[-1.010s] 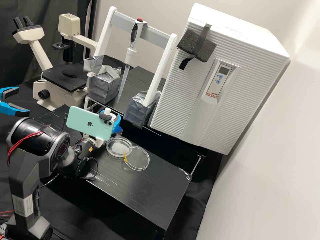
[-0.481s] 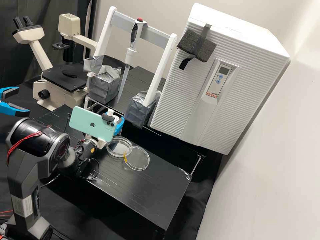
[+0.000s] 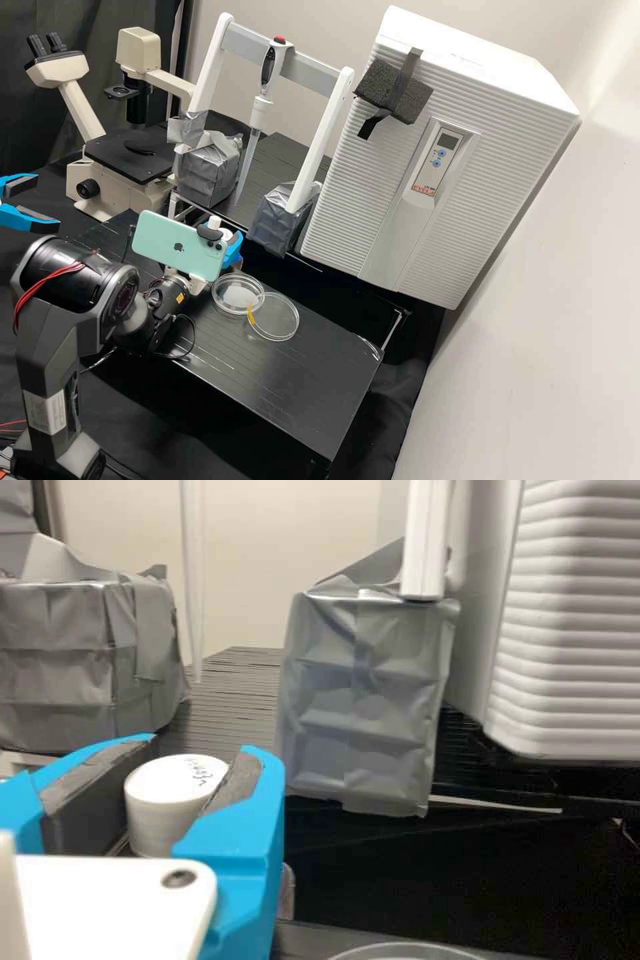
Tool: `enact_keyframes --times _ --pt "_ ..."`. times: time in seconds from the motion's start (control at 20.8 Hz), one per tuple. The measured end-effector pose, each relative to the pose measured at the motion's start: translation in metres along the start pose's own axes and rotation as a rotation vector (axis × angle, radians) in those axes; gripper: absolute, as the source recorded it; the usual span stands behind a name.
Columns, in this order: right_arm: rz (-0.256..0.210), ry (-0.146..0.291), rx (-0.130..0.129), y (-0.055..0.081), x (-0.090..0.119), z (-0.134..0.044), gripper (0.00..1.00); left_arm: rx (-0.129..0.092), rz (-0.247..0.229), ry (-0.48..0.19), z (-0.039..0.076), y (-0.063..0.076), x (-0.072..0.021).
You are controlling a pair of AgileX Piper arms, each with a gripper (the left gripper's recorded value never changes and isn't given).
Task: Close the bottle
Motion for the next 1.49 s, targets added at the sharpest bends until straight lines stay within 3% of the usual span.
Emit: enact_keyframes --times 0.82,1.49 --pt "-0.005 0.001 0.001 0.0013 0.0054 -0.0029 0.0 0.0 0.0 0.0 0.0 0.0 0.0" --pt "0.009 -0.002 -0.038 0.0009 0.009 0.0006 0.0 0.002 0.0 0.0 0.0 0.0 0.0"
